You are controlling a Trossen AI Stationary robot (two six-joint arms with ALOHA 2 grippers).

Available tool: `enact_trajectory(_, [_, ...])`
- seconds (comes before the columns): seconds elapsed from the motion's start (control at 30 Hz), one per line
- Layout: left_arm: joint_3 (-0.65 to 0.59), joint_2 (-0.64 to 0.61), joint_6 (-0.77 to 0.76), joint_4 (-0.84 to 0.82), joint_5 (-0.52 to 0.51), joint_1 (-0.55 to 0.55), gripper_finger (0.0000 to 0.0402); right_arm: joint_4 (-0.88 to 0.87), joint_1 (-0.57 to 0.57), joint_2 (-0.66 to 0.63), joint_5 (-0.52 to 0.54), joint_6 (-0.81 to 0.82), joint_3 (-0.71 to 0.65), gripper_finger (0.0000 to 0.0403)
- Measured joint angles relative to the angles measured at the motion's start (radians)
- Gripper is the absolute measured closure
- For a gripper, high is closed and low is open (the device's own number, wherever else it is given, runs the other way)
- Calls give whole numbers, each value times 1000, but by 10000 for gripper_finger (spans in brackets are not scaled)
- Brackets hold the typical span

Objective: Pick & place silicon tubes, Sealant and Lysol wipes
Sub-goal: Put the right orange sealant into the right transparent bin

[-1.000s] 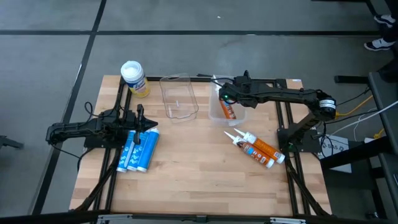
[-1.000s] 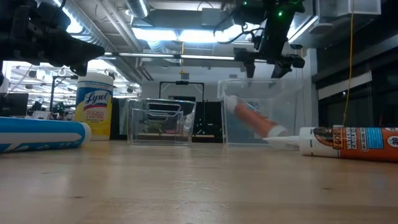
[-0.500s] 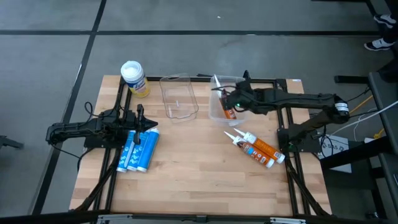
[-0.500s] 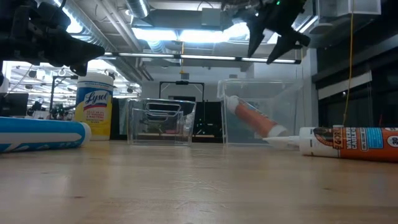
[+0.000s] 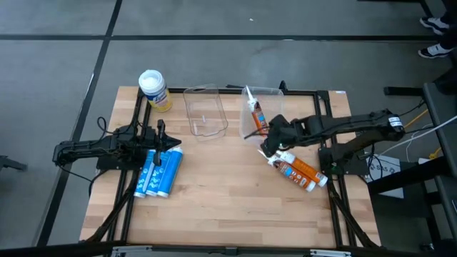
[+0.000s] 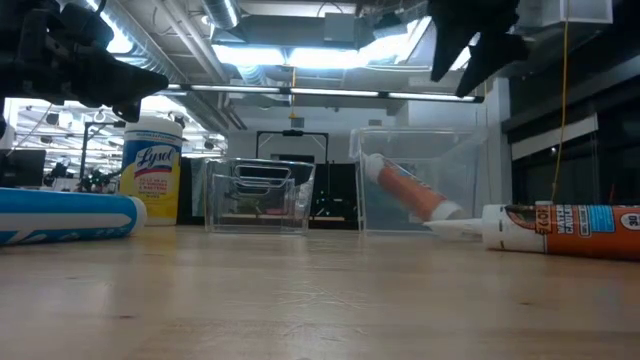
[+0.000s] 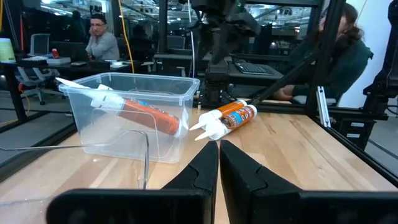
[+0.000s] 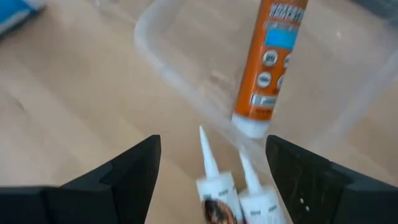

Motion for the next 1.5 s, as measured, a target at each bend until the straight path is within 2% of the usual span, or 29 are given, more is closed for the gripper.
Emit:
enact_trajectory(0.33, [0, 0, 0, 0, 0, 0, 388, -153, 136, 1, -222, -17, 0, 111])
enact_trajectory(0.6, [0, 0, 0, 0, 0, 0, 388, -160, 184, 24, -297, -50, 0, 111])
enact_trajectory(0.8, [0, 0, 0, 0, 0, 0, 388, -155, 184, 82, -320, -99, -28, 111])
enact_trajectory(1.2, [0, 0, 0, 0, 0, 0, 387, 45, 181, 80, -353, -132, -265, 112])
enact_trajectory(1.5, [0, 0, 0, 0, 0, 0, 389, 101, 154, 80, -353, -130, -361, 112])
